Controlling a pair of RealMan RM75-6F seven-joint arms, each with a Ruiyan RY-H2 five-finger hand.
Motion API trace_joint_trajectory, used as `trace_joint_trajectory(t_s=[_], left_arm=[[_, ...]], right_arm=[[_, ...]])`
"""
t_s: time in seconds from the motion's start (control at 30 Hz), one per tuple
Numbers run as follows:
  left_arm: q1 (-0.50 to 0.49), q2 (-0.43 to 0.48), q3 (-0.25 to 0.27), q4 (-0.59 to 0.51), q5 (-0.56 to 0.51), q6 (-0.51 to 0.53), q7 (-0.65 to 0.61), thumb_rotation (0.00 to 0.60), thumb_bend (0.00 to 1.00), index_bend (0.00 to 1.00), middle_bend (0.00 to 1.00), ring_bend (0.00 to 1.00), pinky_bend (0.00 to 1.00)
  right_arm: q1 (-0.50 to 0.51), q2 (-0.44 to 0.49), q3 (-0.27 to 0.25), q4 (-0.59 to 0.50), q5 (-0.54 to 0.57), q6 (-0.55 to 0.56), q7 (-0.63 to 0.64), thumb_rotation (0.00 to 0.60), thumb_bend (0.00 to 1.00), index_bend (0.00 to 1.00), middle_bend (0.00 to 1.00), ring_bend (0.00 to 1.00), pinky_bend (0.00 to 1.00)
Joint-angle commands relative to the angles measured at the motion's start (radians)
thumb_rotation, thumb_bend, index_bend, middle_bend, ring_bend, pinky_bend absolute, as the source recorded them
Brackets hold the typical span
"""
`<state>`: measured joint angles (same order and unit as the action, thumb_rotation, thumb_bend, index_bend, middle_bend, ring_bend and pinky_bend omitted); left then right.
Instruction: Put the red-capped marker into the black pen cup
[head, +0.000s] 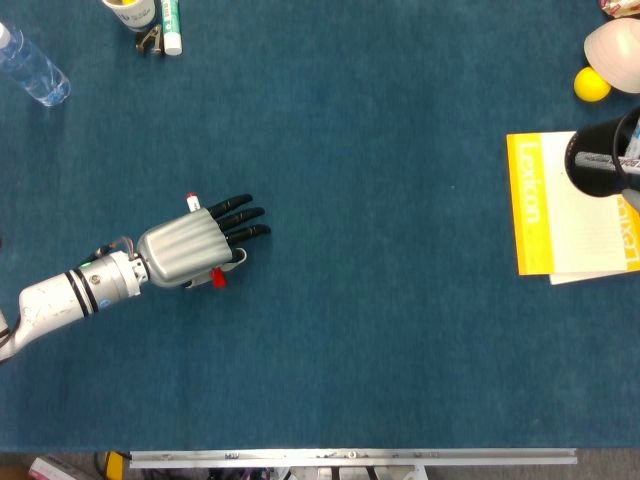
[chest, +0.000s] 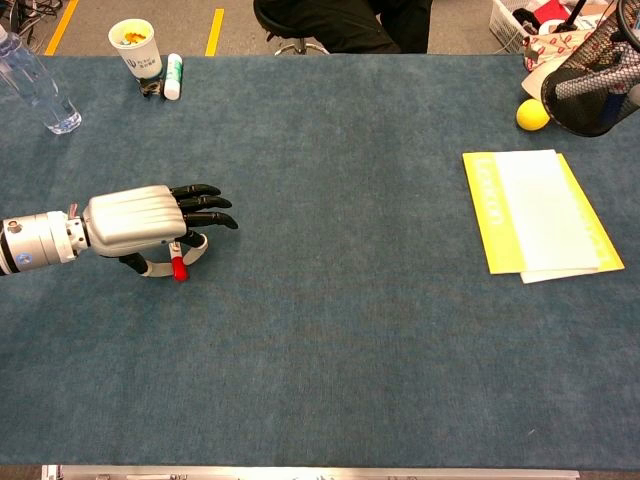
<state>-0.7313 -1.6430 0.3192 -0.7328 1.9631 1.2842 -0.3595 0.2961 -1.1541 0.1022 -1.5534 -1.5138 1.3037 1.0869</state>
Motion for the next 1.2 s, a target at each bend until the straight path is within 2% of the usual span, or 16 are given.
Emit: trace_joint_trajectory(t_s=[0.03, 0.37, 0.9, 1.2], left_arm=[[0.0, 0.006, -0.003, -0.013, -0.008, 0.0, -0.012, 0.6, 0.29, 0.59, 0.15, 0.03, 0.0], [0.007, 0.08, -0.036, -0.14, -0.06, 0.03, -0.083, 0.6, 0.29, 0.62, 0.19, 0.04, 0.0], [-0.001, 0.334, -0.113, -0.579, -0.172, 0.022, -0.164, 0.6, 0.29, 0.64, 0.2, 0.04, 0.0], [0.005, 0.434, -0.162, -0.739, -0.229, 0.016, -0.25, 0.6, 0.29, 0.64, 0.2, 0.04, 0.0]], right_arm=[[0.0, 0.0, 0.0, 0.0, -0.001, 0.001, 0.001, 0.6, 0.4, 0.46, 0.41, 0.28, 0.2], [0.024, -0.013, -0.006, 0.008, -0.028, -0.027, -0.012, 0.6, 0.4, 0.46, 0.41, 0.28, 0.2], [0.174, -0.14, -0.006, 0.065, -0.078, -0.172, -0.068, 0.6, 0.4, 0.46, 0.41, 0.28, 0.2], [0.278, -0.241, 0.002, 0.109, -0.077, -0.274, -0.142, 0.6, 0.4, 0.46, 0.41, 0.28, 0.2]])
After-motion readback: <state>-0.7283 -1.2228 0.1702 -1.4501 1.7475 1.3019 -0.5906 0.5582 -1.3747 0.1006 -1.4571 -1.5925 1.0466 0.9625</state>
